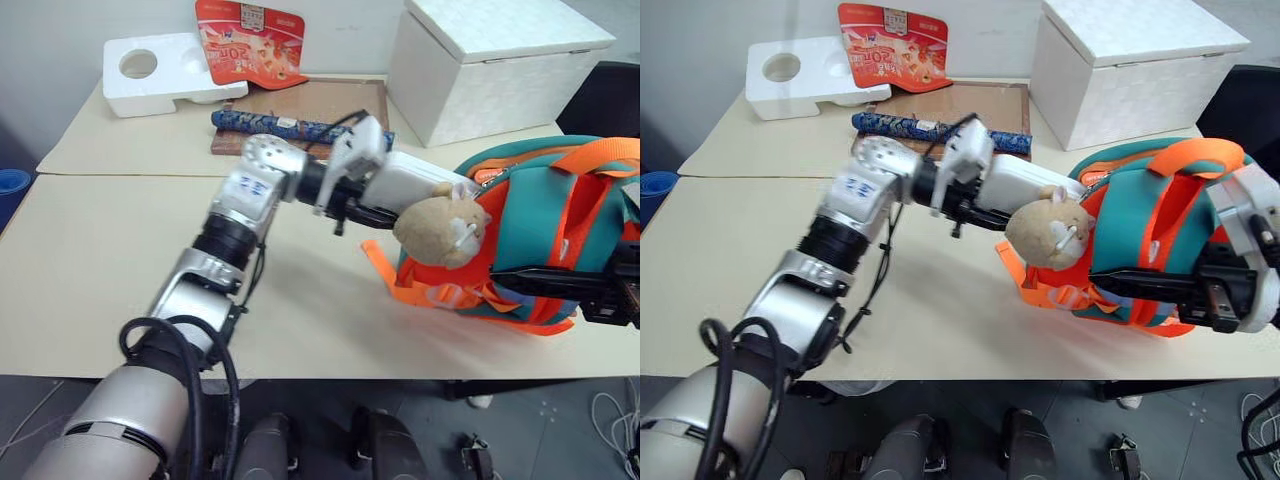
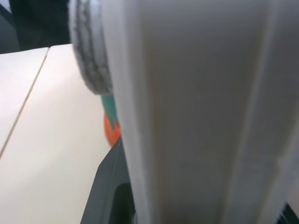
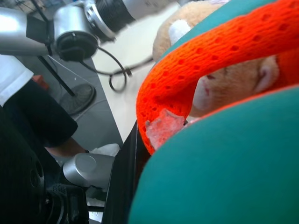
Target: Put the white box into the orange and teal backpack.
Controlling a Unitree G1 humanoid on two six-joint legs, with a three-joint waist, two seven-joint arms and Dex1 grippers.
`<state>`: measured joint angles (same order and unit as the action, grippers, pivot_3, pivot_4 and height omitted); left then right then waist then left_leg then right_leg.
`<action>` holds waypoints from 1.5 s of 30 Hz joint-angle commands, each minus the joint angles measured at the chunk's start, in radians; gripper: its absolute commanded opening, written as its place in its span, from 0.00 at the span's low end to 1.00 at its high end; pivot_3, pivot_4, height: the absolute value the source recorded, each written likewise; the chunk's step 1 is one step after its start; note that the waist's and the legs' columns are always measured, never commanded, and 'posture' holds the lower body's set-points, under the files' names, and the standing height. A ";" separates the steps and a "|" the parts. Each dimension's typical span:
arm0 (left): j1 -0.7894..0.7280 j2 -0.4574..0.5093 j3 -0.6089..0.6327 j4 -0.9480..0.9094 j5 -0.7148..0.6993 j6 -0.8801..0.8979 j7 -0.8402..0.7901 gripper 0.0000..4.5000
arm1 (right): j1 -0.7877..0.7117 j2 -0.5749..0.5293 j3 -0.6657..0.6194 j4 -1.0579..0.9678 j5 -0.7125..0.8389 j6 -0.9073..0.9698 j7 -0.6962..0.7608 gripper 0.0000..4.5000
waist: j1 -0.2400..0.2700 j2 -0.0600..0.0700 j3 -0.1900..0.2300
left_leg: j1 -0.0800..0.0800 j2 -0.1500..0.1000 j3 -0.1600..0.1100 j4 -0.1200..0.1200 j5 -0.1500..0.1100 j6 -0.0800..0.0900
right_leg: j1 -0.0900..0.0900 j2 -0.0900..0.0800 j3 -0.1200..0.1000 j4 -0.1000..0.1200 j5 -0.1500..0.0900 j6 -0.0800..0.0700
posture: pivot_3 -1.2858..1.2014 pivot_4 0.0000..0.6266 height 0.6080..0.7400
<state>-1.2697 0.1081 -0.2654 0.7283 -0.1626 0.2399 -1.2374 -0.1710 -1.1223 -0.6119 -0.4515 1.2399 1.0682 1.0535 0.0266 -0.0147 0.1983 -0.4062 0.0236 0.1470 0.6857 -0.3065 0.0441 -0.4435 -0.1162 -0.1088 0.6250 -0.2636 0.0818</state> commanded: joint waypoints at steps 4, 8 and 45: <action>-0.100 -0.139 0.018 0.098 0.049 -0.058 0.123 0.52 | -0.033 0.026 0.017 -0.039 0.043 -0.032 -0.071 0.00 | -0.002 0.000 0.000 | 0.000 0.000 0.000 0.000 0.000 0.000 | 0.000 0.000 0.000 -0.001 0.000 0.000 | 0.52 0.24 1.00; -0.048 -0.018 0.089 -0.028 -0.010 0.001 0.048 0.78 | -0.010 0.041 0.009 -0.062 0.057 -0.028 -0.114 0.00 | -0.010 0.000 0.000 | 0.000 0.002 0.000 0.000 0.000 0.000 | 0.000 0.000 0.000 -0.001 0.000 0.000 | 0.52 0.24 1.00; 0.064 0.284 0.171 -0.454 -0.187 0.244 0.088 0.99 | 0.124 0.077 -0.032 -0.118 0.144 -0.109 -0.233 0.00 | -0.004 0.000 0.000 | 0.002 0.004 -0.007 0.012 -0.007 0.002 | 0.013 0.002 0.001 -0.004 0.001 0.002 | 0.52 0.24 1.00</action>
<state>-1.1740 0.3837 -0.1165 0.2858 -0.3462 0.5107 -1.1442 -0.0466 -1.0451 -0.5985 -0.5523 1.3775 0.9810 0.8154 0.0231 -0.0143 0.1981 -0.4035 0.0278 0.1400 0.6973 -0.3133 0.0464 -0.4304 -0.1142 -0.1077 0.6214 -0.2627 0.0834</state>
